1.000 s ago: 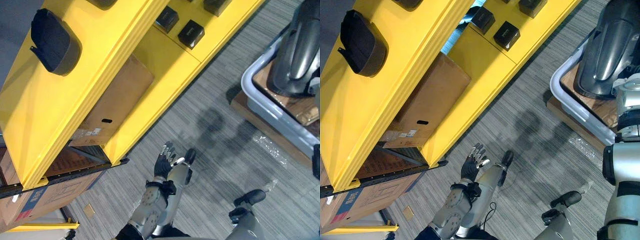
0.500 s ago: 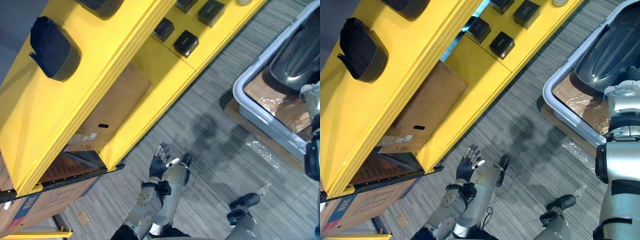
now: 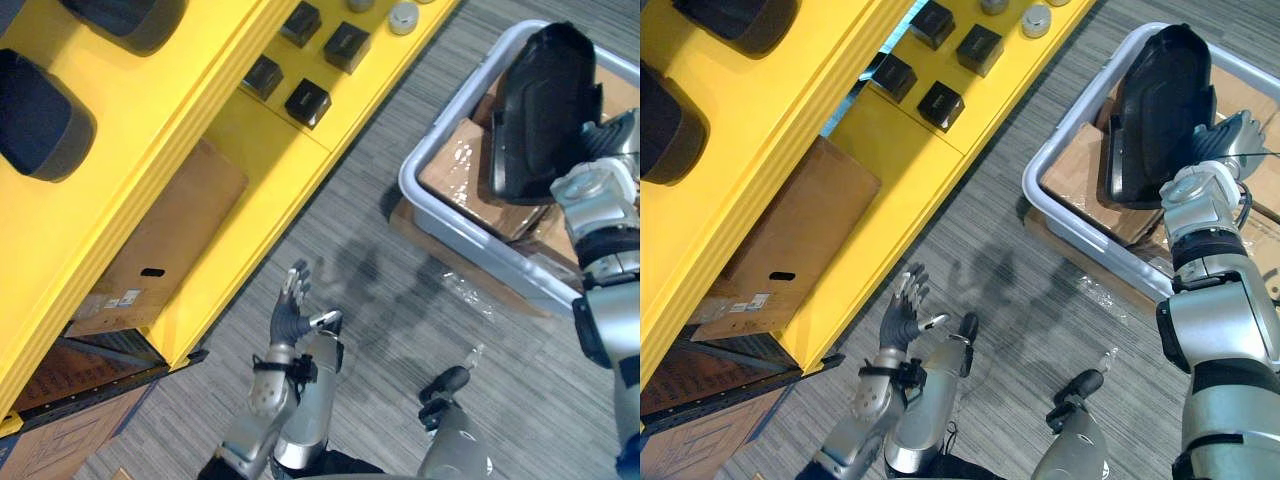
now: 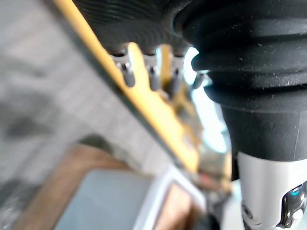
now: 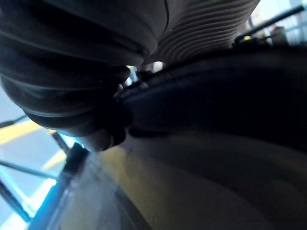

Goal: Walk over and take plastic housings, then place them on the shelf

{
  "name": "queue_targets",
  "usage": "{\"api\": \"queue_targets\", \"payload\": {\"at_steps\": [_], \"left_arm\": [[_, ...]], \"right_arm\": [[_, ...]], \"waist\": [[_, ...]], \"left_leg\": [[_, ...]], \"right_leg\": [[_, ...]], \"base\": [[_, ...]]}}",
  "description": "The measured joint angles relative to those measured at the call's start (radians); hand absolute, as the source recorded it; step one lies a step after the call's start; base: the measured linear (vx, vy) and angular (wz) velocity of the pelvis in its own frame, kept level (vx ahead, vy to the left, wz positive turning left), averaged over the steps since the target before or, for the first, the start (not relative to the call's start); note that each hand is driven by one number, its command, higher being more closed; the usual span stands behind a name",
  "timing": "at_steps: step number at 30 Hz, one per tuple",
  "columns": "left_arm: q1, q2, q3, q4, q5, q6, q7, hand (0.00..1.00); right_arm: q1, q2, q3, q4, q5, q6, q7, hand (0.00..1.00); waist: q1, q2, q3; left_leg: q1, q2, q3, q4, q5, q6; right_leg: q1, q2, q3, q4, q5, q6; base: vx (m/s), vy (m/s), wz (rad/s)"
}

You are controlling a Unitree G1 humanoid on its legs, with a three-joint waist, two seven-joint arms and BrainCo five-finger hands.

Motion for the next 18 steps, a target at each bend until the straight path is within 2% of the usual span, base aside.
{"api": "queue_targets", "payload": {"at_steps": [1,2,4,5,8,9,11,13,16,18], "left_arm": [[-0.047,0.005,0.02,0.016,-0.005,0.016,0.003,0.0],[-0.159,0.034,0.06,0.071,-0.011,0.041,0.008,0.0],[-0.27,0.07,0.083,0.148,-0.047,0.072,0.004,0.0],[-0.348,0.09,0.094,0.216,-0.084,0.093,-0.007,0.0],[-0.486,0.101,0.096,0.356,-0.17,0.136,-0.03,0.0],[-0.53,0.093,0.093,0.416,-0.199,0.149,-0.033,0.0],[-0.598,0.08,0.093,0.519,-0.247,0.167,-0.049,0.0],[-0.677,0.064,0.099,0.629,-0.327,0.184,-0.063,0.0],[-0.73,0.066,0.104,0.697,-0.458,0.189,-0.09,0.0],[-0.745,0.065,0.105,0.699,-0.551,0.19,-0.112,0.0]], "right_arm": [[0.0,0.008,0.0,-0.012,-0.01,0.0,0.0,1.0],[-0.002,0.028,-0.001,-0.041,-0.031,-0.001,-0.001,1.0],[-0.005,0.053,-0.001,-0.063,-0.035,-0.001,-0.002,1.0],[-0.015,0.077,-0.003,-0.071,-0.036,-0.002,-0.003,1.0],[-0.035,0.123,-0.022,-0.106,-0.059,-0.012,-0.029,1.0],[-0.049,0.136,-0.022,-0.118,-0.073,-0.023,-0.044,1.0],[-0.071,0.153,-0.022,-0.141,-0.087,-0.049,-0.063,1.0],[-0.093,0.166,-0.022,-0.174,-0.119,-0.087,-0.081,1.0],[-0.107,0.2,-0.022,-0.248,-0.151,-0.138,-0.088,1.0],[-0.107,0.211,-0.021,-0.3,-0.179,-0.171,-0.088,1.0]], "waist": [[-0.007,-0.003,0.002],[-0.02,-0.021,0.003],[-0.032,-0.052,0.001],[-0.052,-0.069,0.003],[-0.072,-0.121,0.001],[-0.094,-0.129,0.0],[-0.119,-0.138,0.001],[-0.132,-0.148,0.001],[-0.178,-0.165,0.0],[-0.198,-0.177,0.001]], "left_leg": [[0.005,0.005,0.002,-0.01,0.008,-0.002],[0.014,0.019,0.012,-0.036,0.024,-0.01],[0.02,0.029,0.024,-0.061,0.042,-0.016],[0.022,0.034,0.027,-0.077,0.054,-0.023],[0.023,0.051,0.061,-0.1,0.073,-0.03],[0.021,0.052,0.066,-0.115,0.085,-0.03],[0.022,0.055,0.082,-0.123,0.092,-0.03],[0.025,0.069,0.118,-0.123,0.093,-0.03],[0.048,0.08,0.151,-0.13,0.094,-0.032],[0.076,0.083,0.182,-0.145,0.095,-0.034]], "right_leg": [[-0.002,0.006,0.004,-0.002,0.006,-0.008],[-0.011,0.022,0.02,-0.012,0.013,-0.018],[-0.022,0.032,0.027,-0.02,0.013,-0.019],[-0.03,0.043,0.036,-0.025,0.021,-0.031],[-0.065,0.062,0.075,-0.036,0.027,-0.04],[-0.074,0.064,0.077,-0.041,0.035,-0.051],[-0.087,0.07,0.098,-0.052,0.046,-0.051],[-0.105,0.085,0.131,-0.067,0.066,-0.06],[-0.112,0.096,0.165,-0.072,0.073,-0.059],[-0.114,0.099,0.192,-0.072,0.077,-0.06]], "base": [[-0.09,-0.086,-0.19],[-0.07,-0.068,-0.25],[-0.09,-0.08,-0.24],[-0.09,-0.063,-0.18],[-0.09,-0.047,-0.32],[-0.08,-0.035,-0.27],[-0.08,-0.017,-0.25],[-0.07,-0.008,-0.44],[-0.02,-0.018,-0.38],[0.01,-0.01,-0.36]]}}
